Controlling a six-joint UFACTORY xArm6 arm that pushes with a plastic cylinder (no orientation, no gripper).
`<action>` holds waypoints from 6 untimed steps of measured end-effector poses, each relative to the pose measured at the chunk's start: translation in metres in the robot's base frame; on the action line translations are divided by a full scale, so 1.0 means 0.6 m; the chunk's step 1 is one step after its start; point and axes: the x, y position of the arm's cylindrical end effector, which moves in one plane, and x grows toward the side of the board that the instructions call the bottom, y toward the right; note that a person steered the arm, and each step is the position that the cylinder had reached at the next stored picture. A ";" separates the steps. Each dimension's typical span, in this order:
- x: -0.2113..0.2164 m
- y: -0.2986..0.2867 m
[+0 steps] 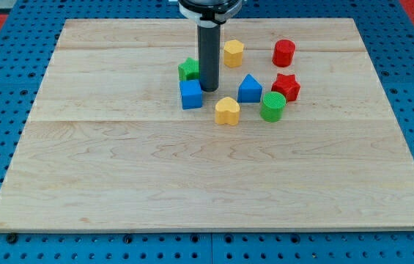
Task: Put the blue triangle into the red star
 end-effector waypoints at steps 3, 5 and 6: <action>0.030 0.023; 0.030 0.097; 0.032 0.096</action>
